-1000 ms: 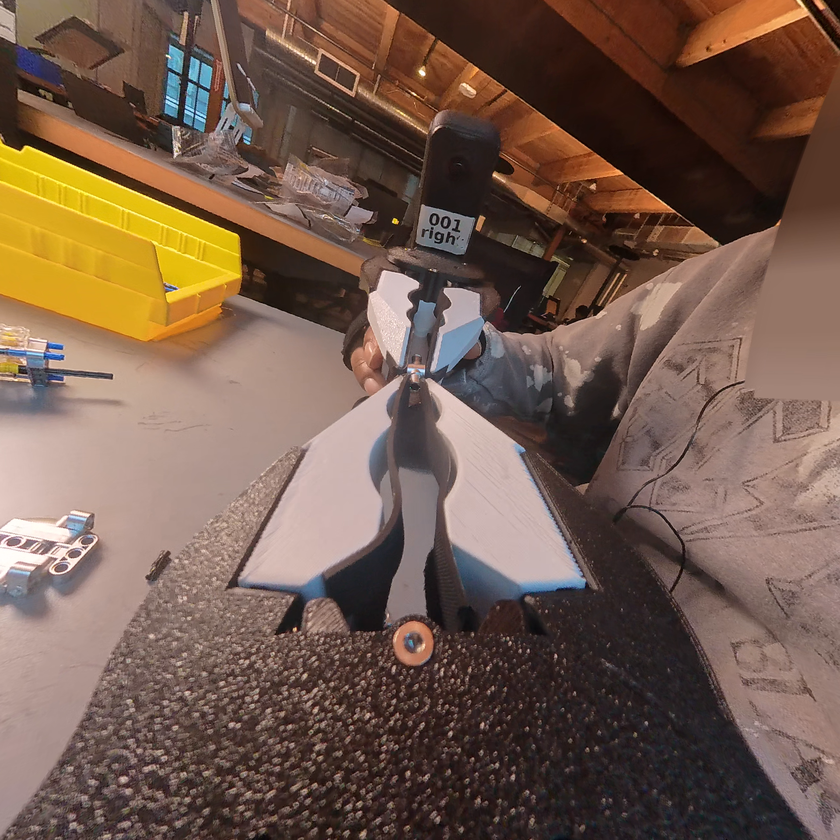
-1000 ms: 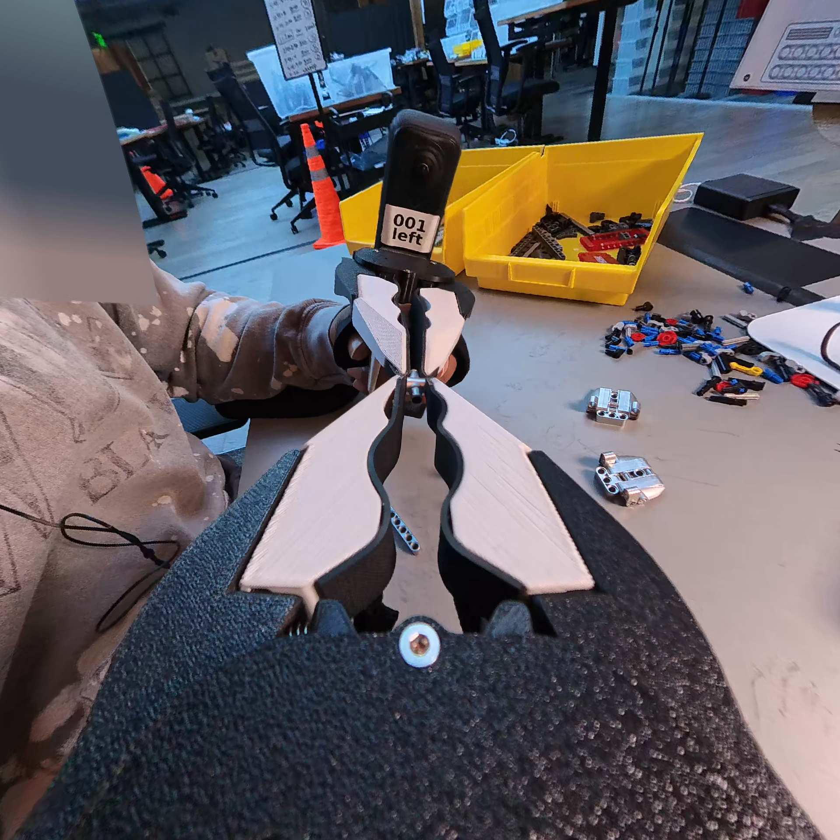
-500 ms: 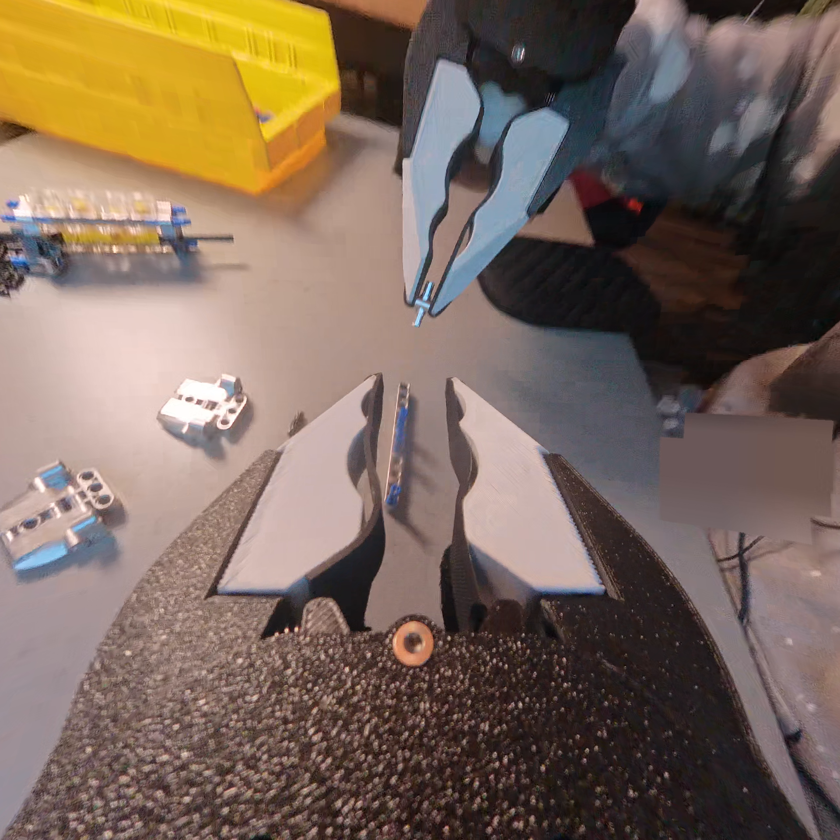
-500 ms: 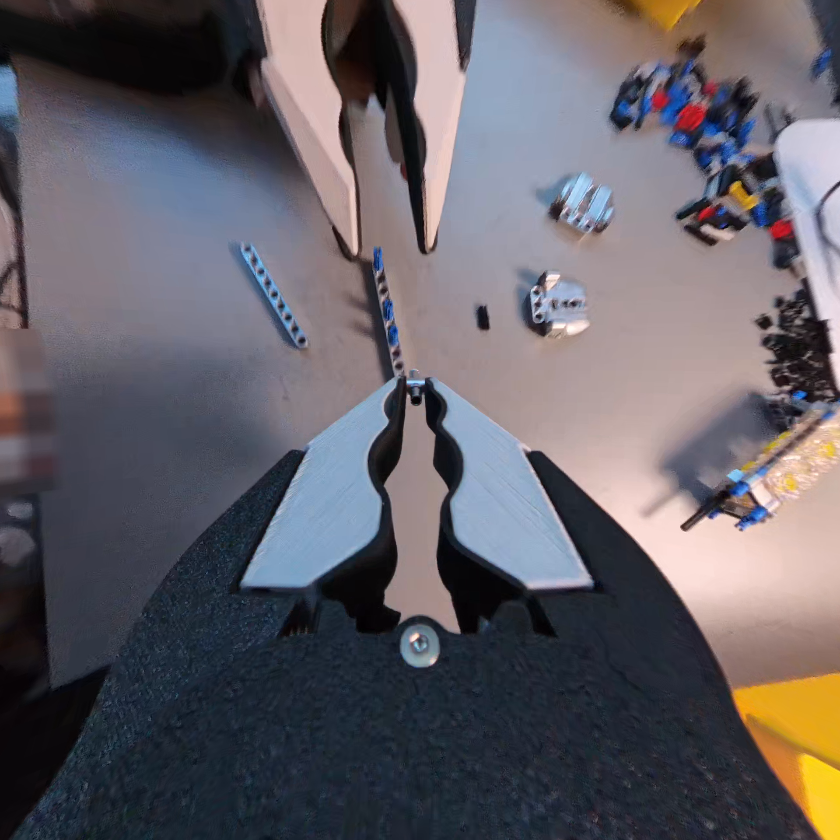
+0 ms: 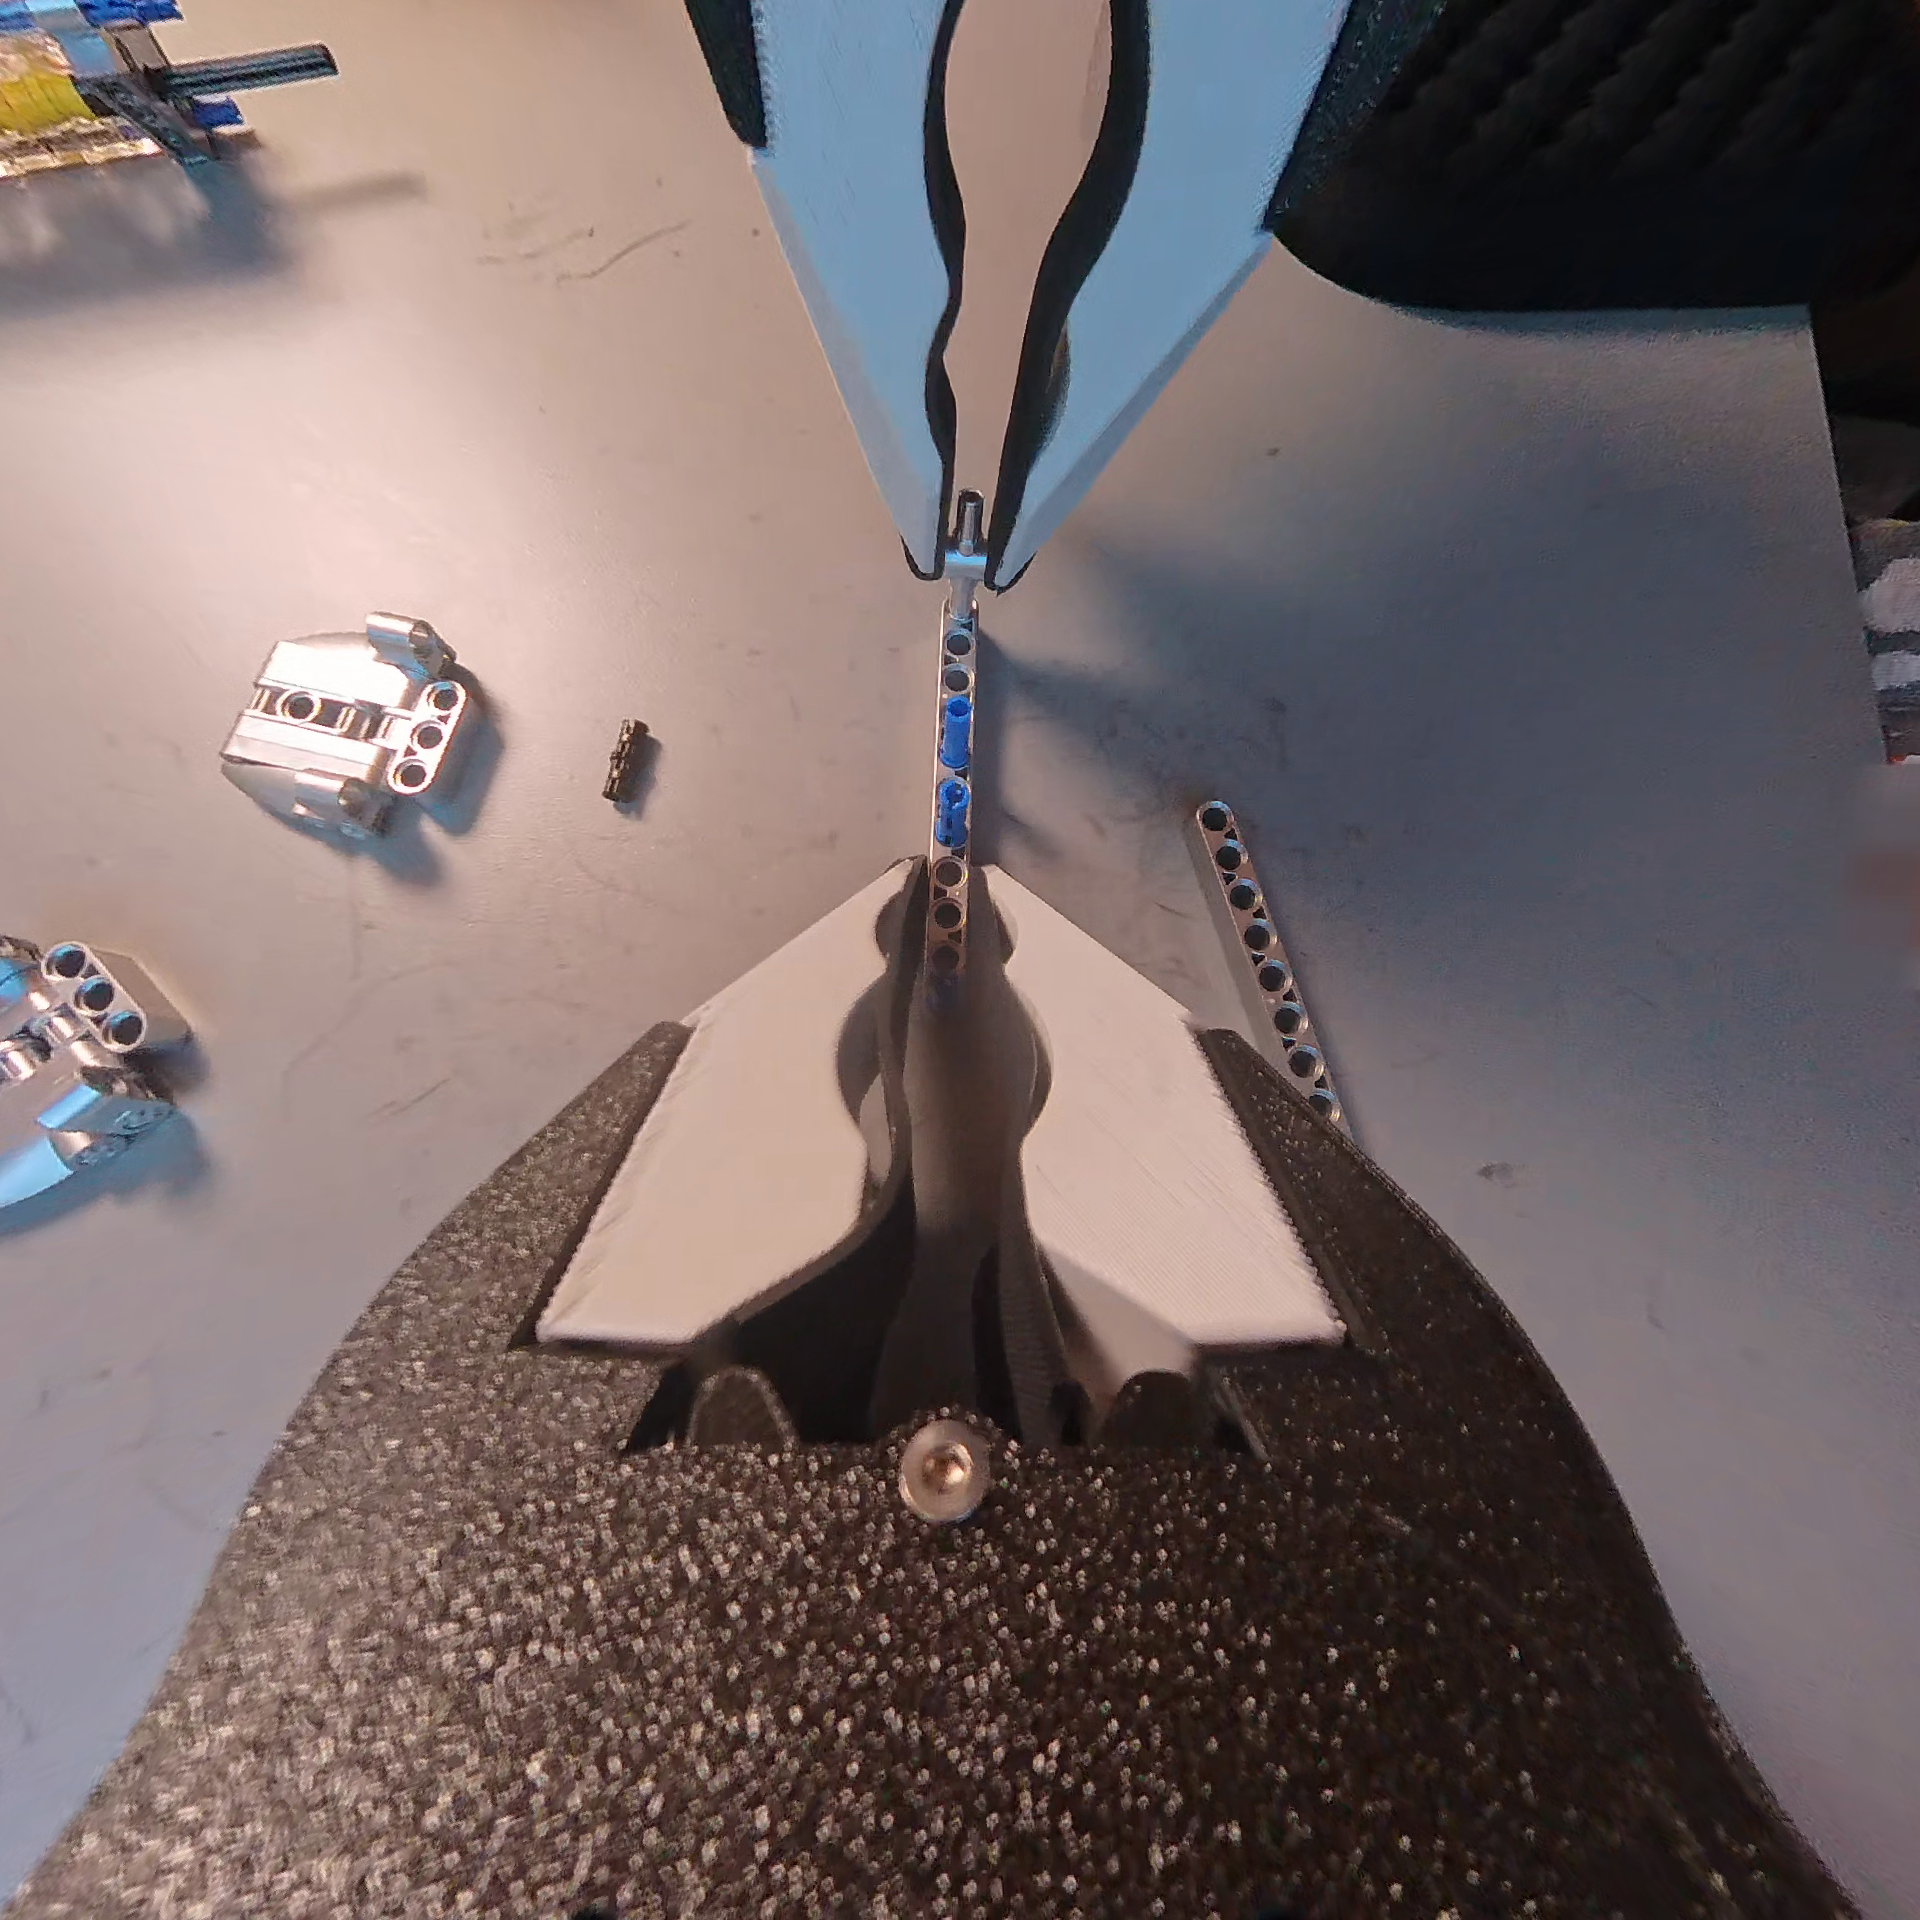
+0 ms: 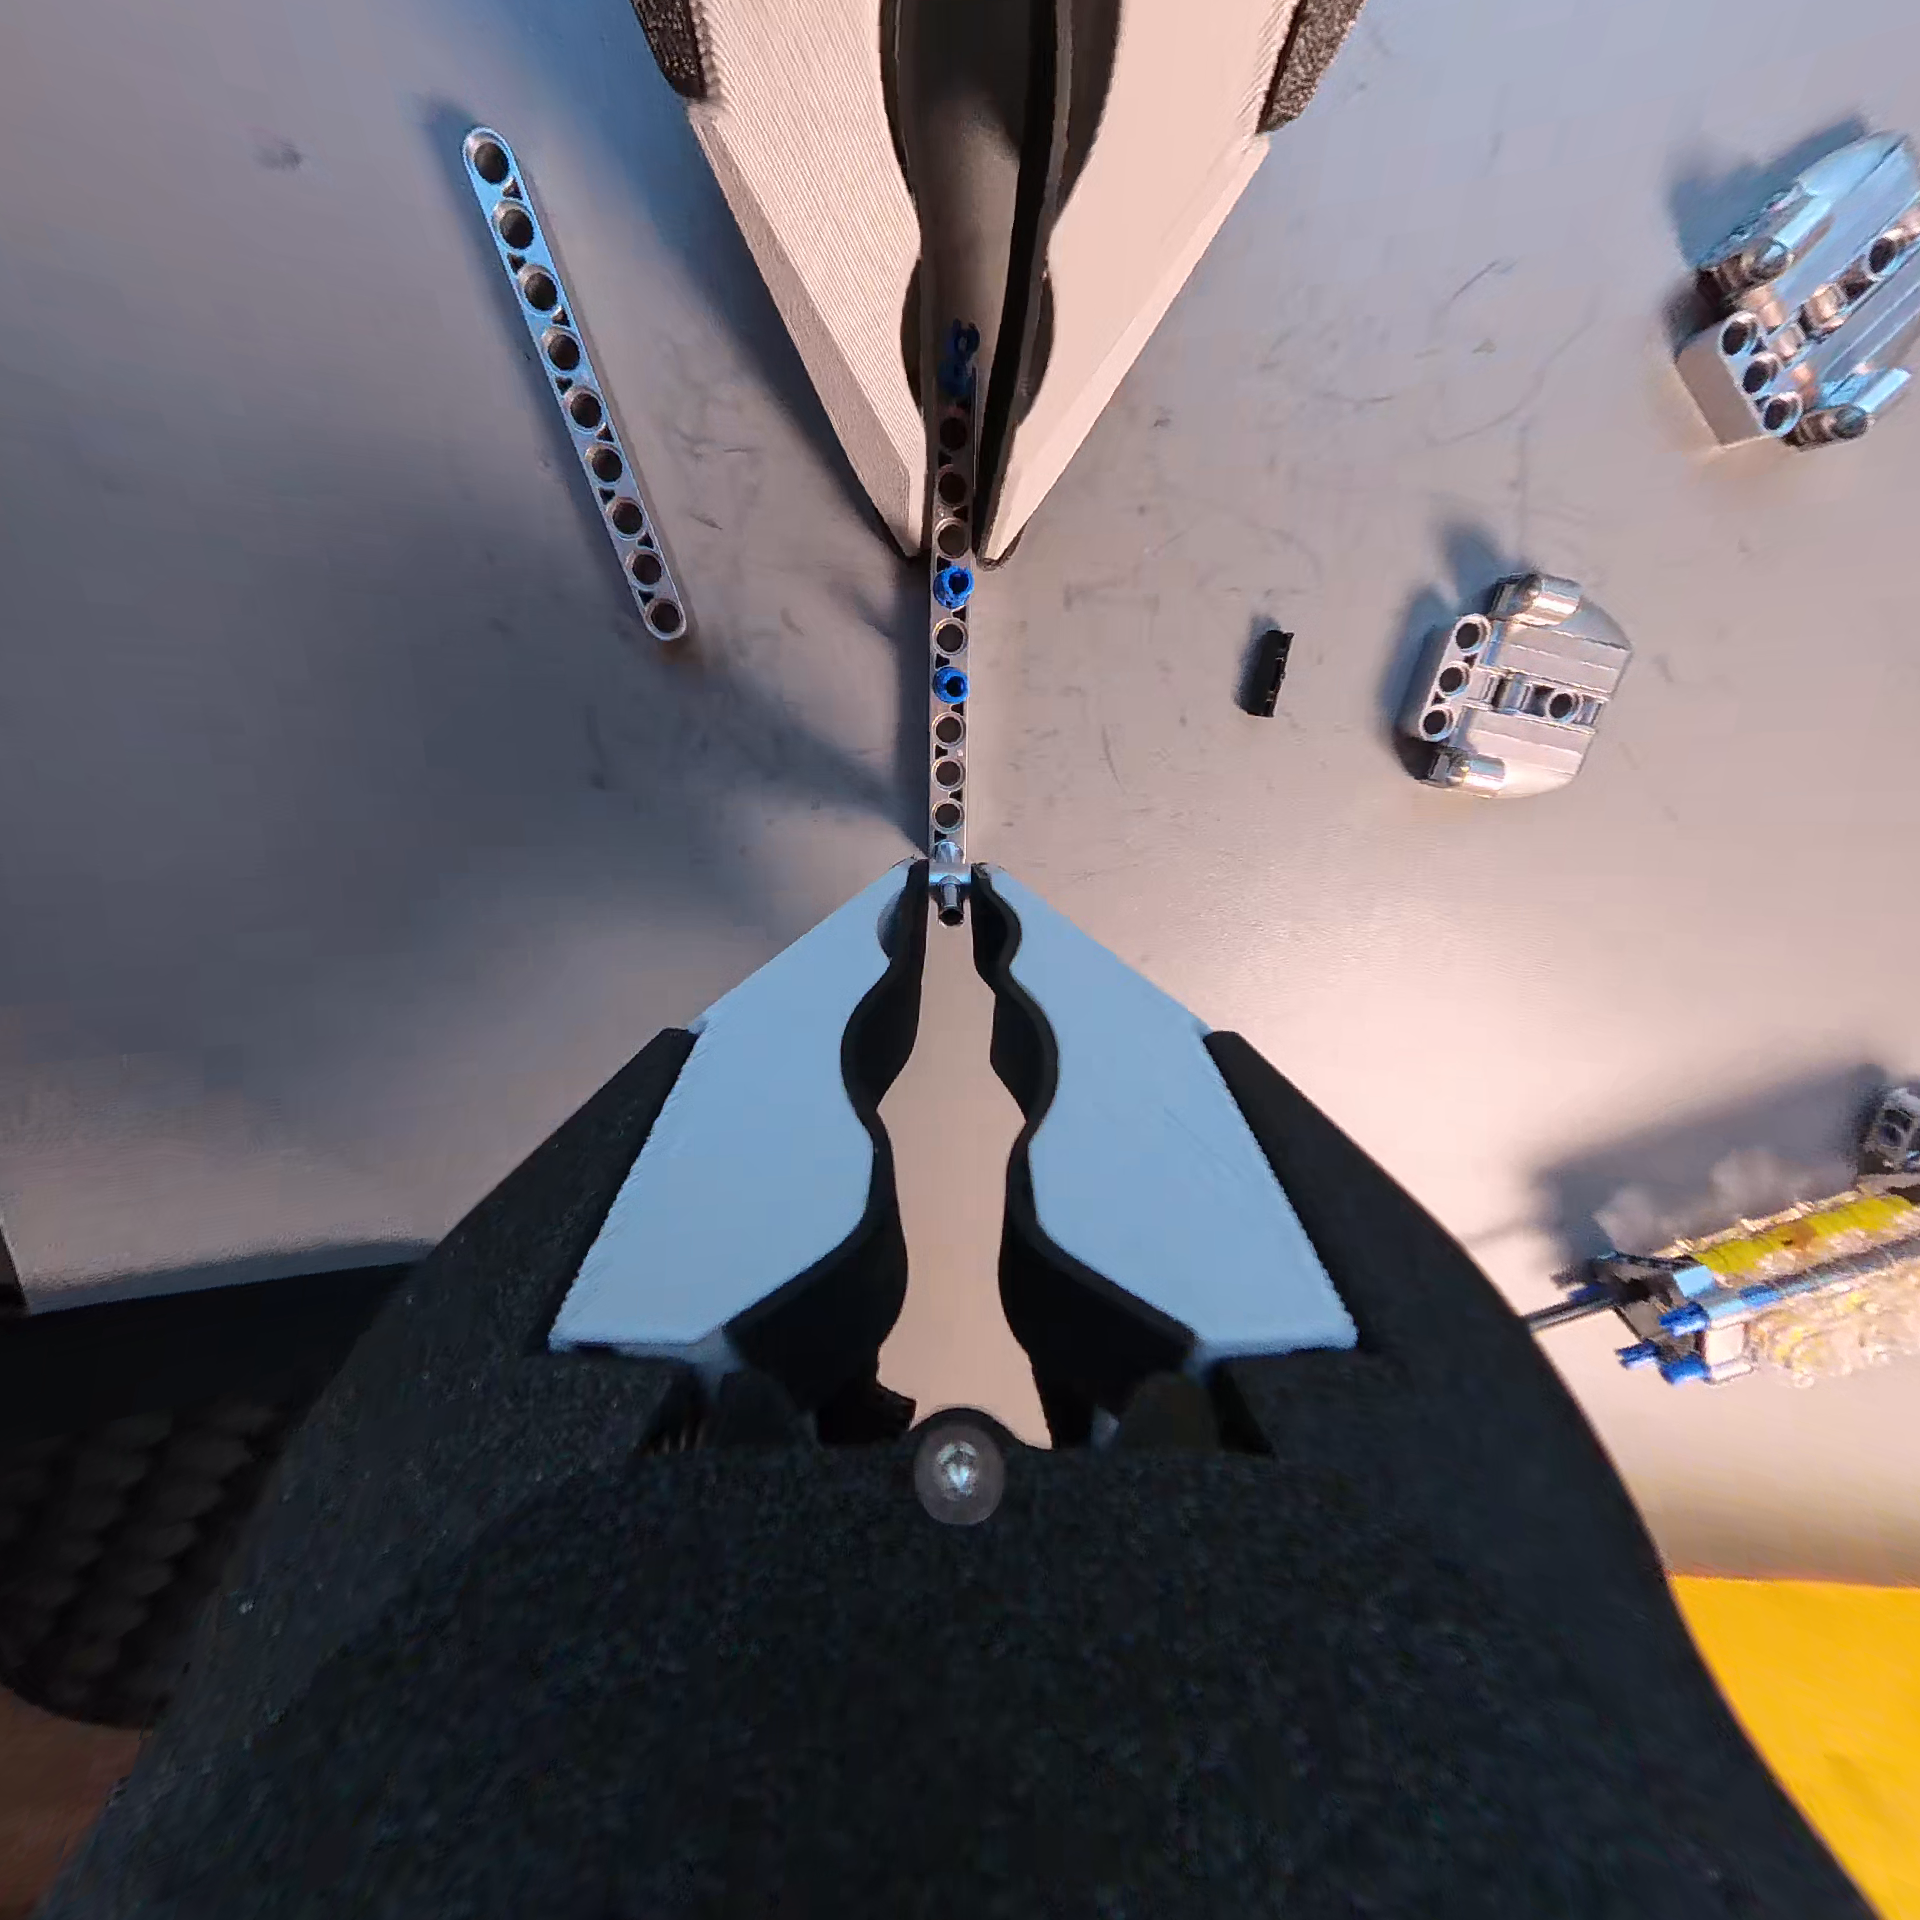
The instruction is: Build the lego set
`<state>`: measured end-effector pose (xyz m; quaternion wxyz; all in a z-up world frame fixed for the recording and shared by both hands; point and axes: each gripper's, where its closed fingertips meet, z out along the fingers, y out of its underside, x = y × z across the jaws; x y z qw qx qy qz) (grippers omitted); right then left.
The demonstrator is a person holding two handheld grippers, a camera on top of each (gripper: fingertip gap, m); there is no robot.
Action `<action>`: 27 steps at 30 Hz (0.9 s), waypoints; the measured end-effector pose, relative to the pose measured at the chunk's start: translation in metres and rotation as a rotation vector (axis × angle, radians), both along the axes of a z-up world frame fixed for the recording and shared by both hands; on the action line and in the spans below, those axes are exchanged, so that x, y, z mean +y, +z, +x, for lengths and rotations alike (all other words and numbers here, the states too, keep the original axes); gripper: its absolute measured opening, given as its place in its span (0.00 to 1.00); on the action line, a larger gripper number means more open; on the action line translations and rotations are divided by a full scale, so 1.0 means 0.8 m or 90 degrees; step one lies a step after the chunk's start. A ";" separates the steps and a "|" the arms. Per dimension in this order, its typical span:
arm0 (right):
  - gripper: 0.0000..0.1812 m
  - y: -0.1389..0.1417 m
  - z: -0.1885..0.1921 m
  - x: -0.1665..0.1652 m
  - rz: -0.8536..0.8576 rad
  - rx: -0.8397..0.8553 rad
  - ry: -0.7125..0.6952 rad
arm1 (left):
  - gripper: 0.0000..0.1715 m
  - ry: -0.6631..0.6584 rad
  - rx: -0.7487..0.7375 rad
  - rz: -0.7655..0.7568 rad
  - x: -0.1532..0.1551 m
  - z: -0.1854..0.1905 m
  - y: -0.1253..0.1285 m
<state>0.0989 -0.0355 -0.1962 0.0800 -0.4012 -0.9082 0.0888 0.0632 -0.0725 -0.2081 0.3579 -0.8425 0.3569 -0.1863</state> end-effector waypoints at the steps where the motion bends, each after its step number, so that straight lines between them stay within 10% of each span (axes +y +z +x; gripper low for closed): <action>1: 0.03 0.000 -0.001 0.000 0.006 -0.005 0.005 | 0.03 0.000 -0.001 -0.001 0.000 0.000 0.000; 14: 0.03 -0.001 -0.009 -0.005 0.079 -0.027 0.067 | 0.03 0.006 -0.012 -0.008 0.003 0.000 0.000; 27: 0.03 -0.003 -0.008 -0.006 -0.165 0.129 -0.125 | 0.03 0.007 -0.021 -0.014 0.002 -0.002 0.000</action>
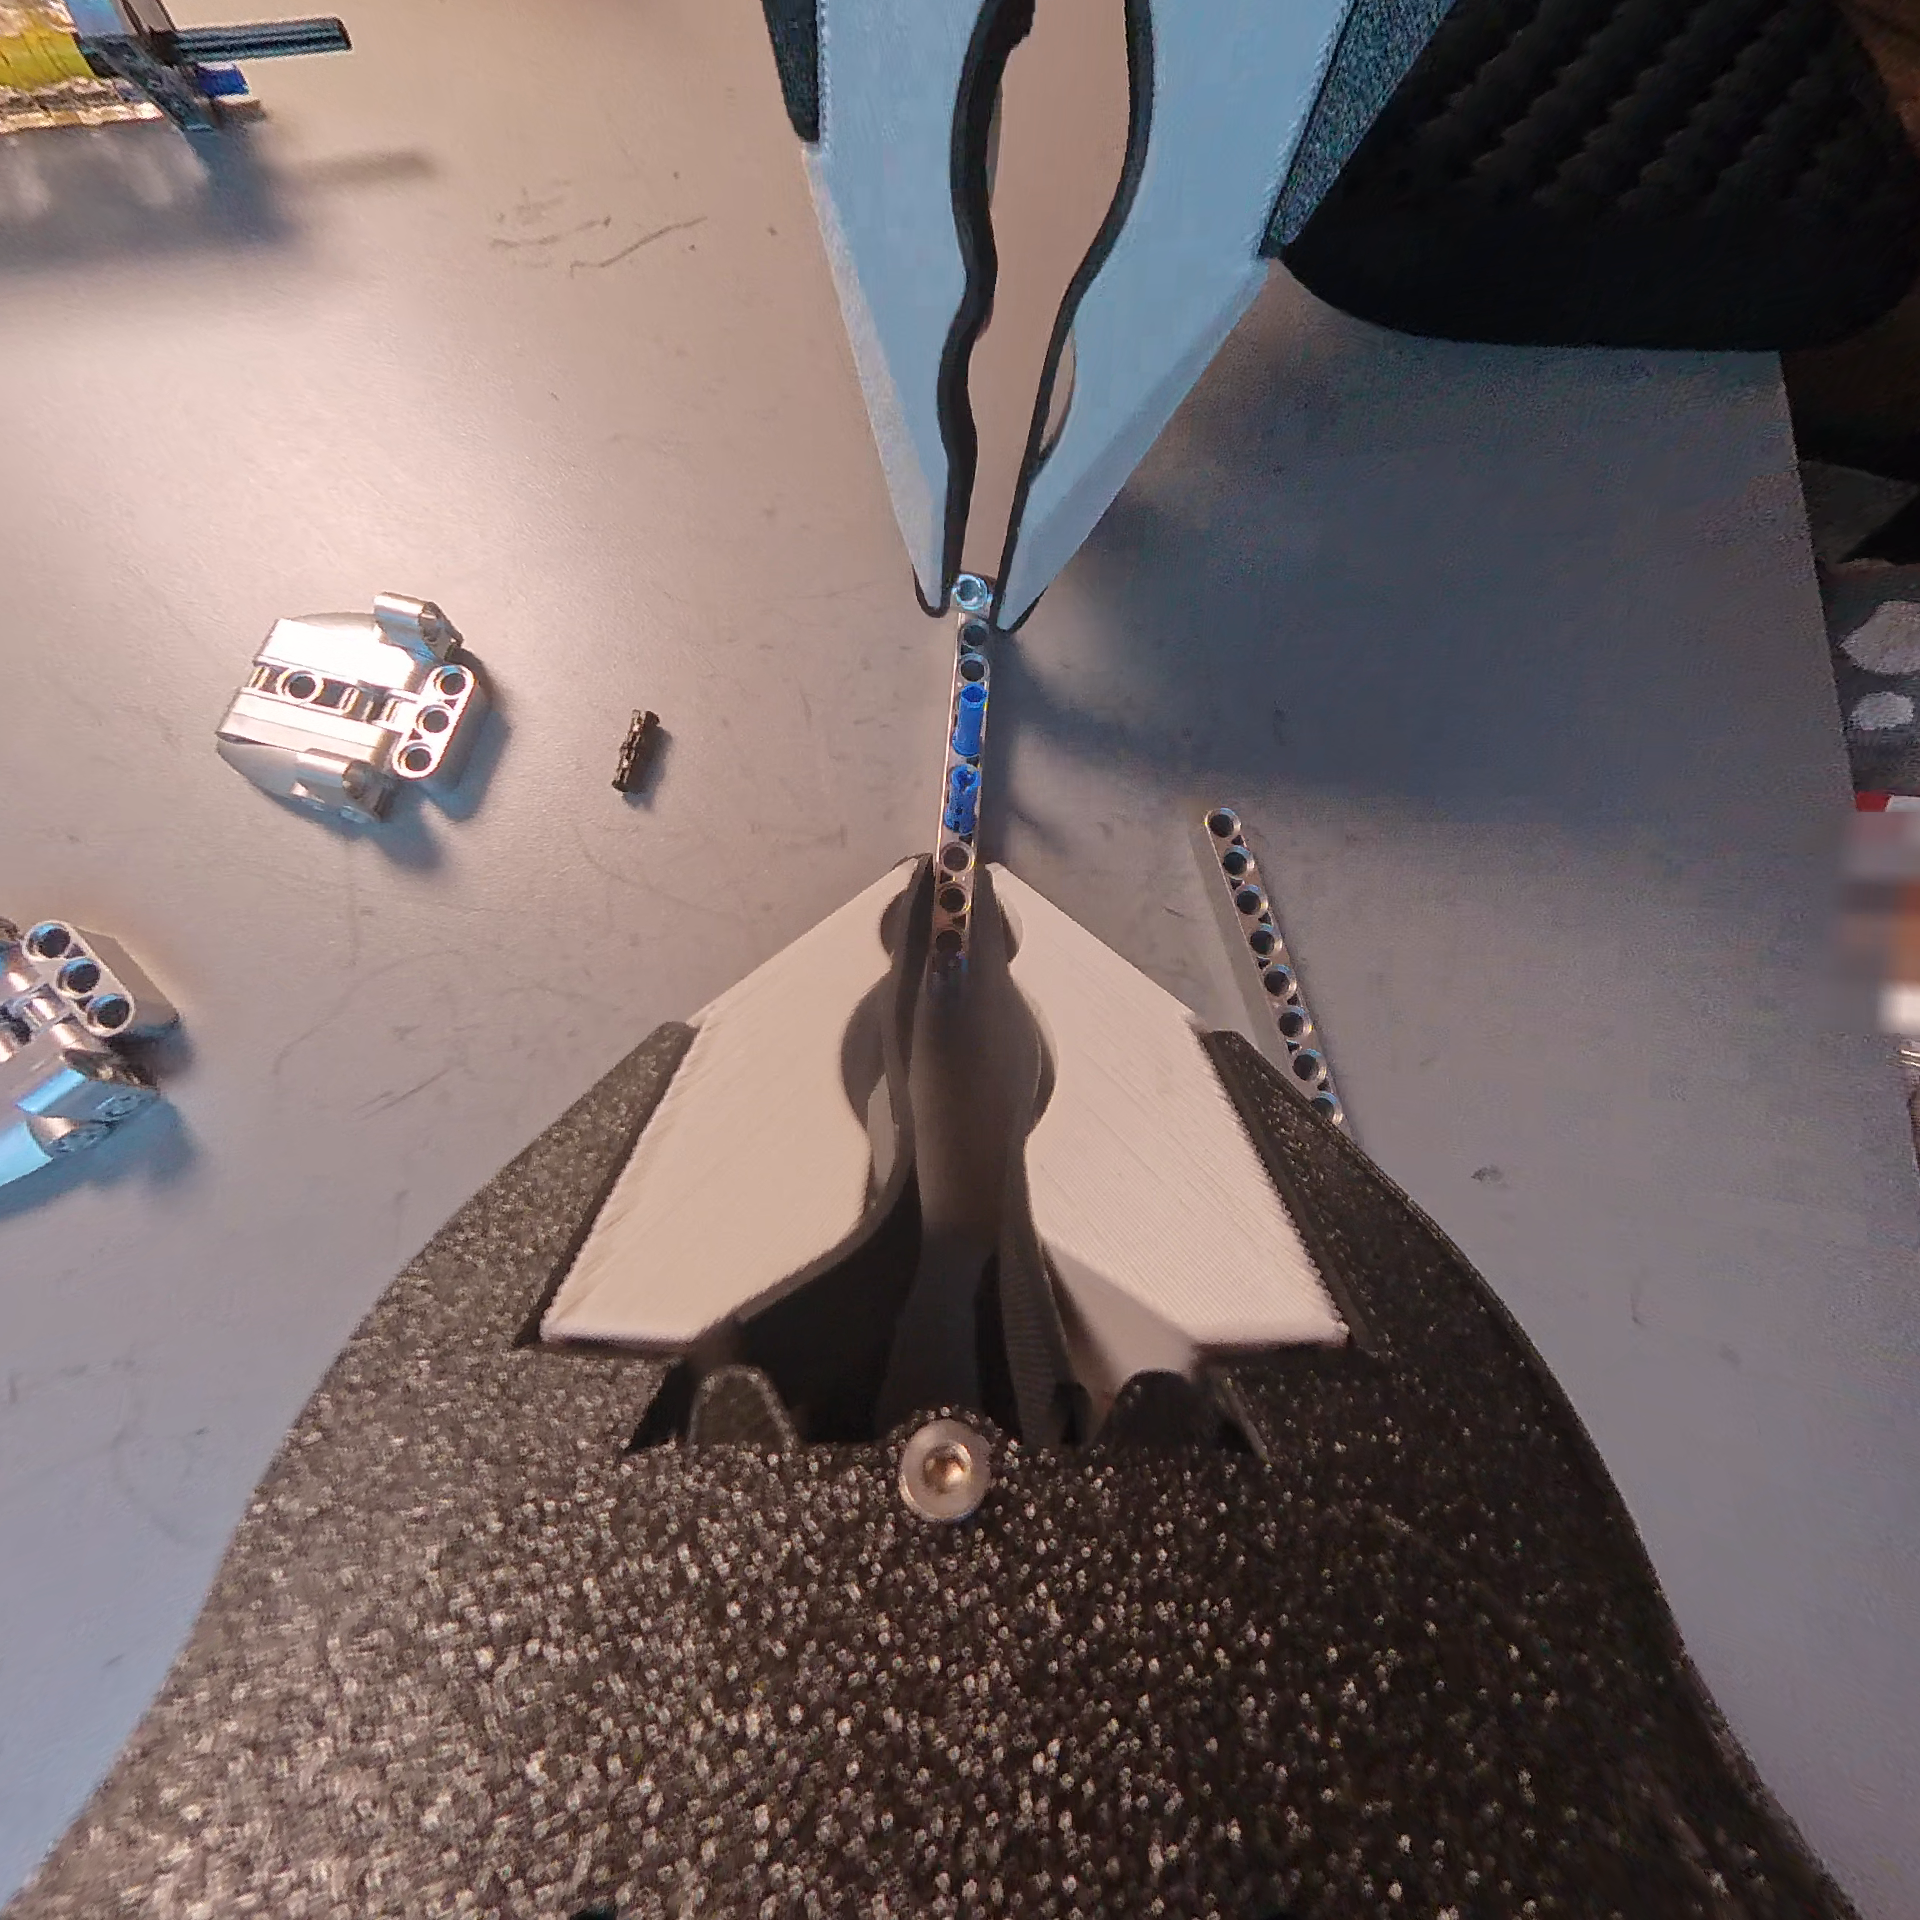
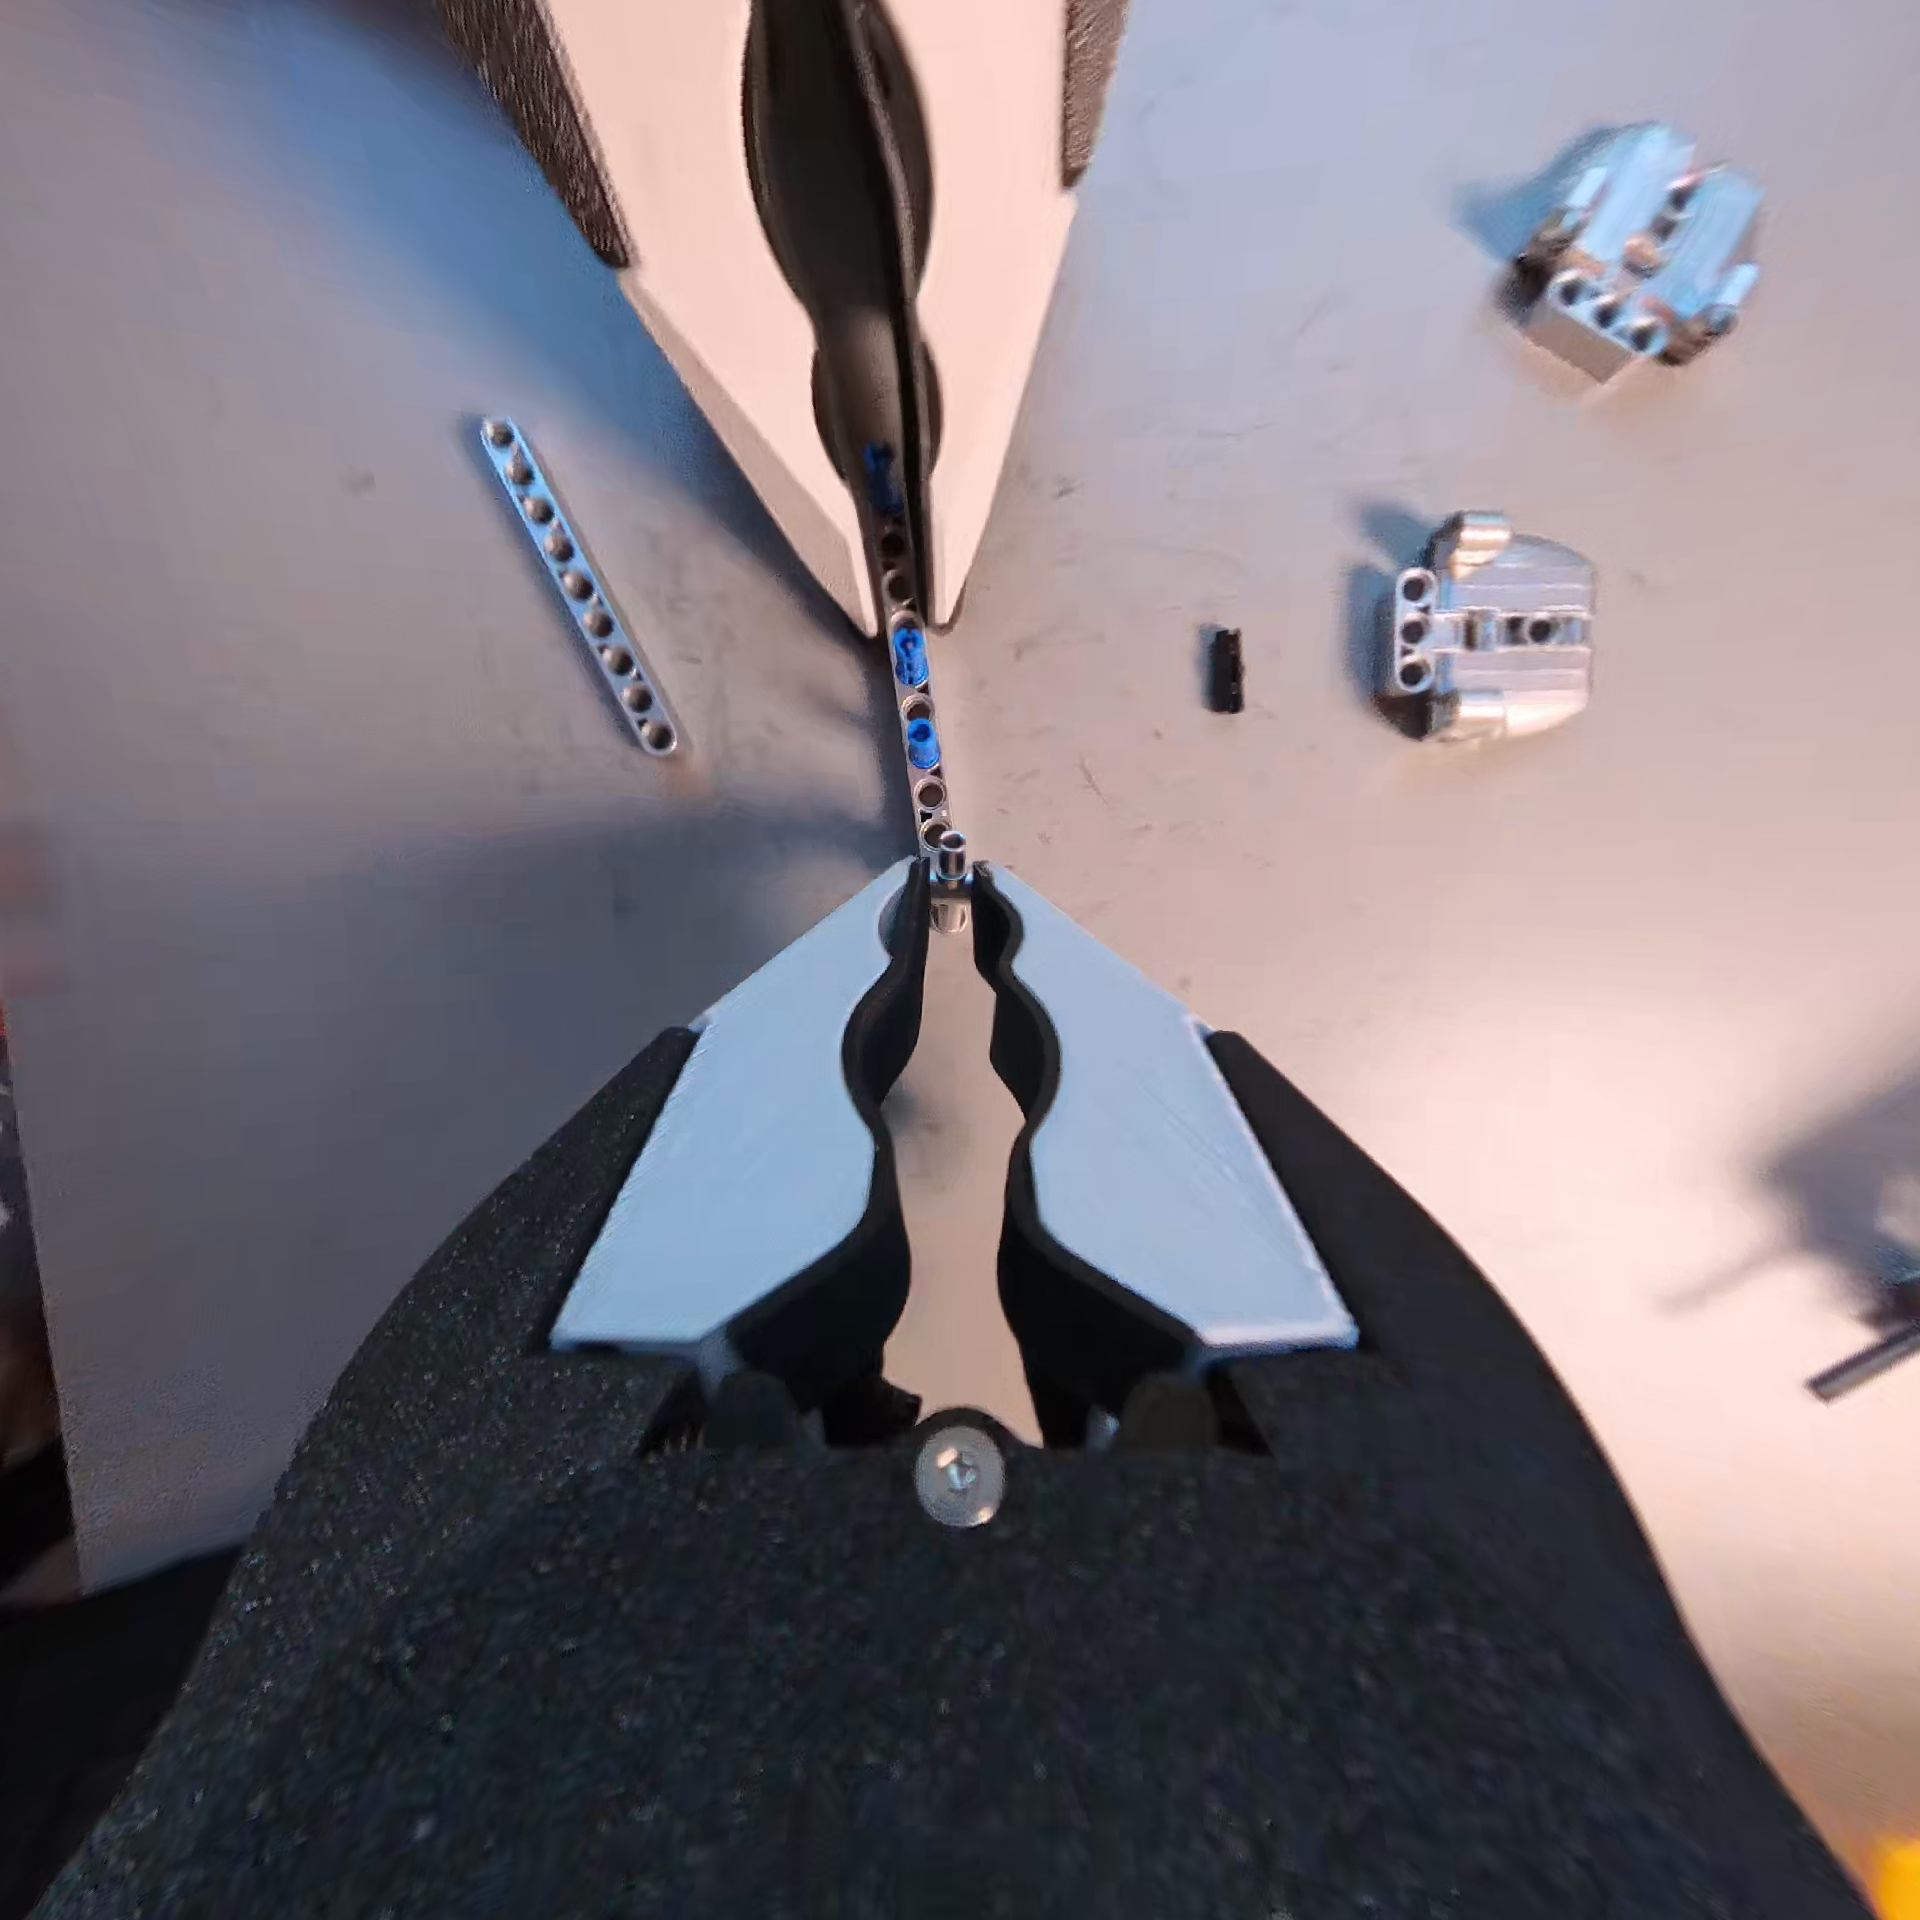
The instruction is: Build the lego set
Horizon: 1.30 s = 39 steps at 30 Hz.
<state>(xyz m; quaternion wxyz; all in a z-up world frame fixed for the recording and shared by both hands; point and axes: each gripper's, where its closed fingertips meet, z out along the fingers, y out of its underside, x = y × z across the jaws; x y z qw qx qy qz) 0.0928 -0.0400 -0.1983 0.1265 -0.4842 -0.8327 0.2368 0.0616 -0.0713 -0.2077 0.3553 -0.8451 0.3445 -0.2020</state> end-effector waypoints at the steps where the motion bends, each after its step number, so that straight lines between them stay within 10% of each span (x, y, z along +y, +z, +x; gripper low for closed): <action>1: 0.03 0.001 0.000 0.000 -0.033 0.034 -0.022 | 0.03 -0.001 0.000 0.000 0.000 0.000 0.000; 10: 0.03 0.005 0.010 0.005 -0.096 0.180 -0.069 | 0.03 -0.004 0.002 0.007 0.001 0.001 0.000; 39: 0.03 0.005 0.007 0.003 -0.079 0.182 -0.026 | 0.03 -0.013 0.009 0.017 0.000 0.002 0.000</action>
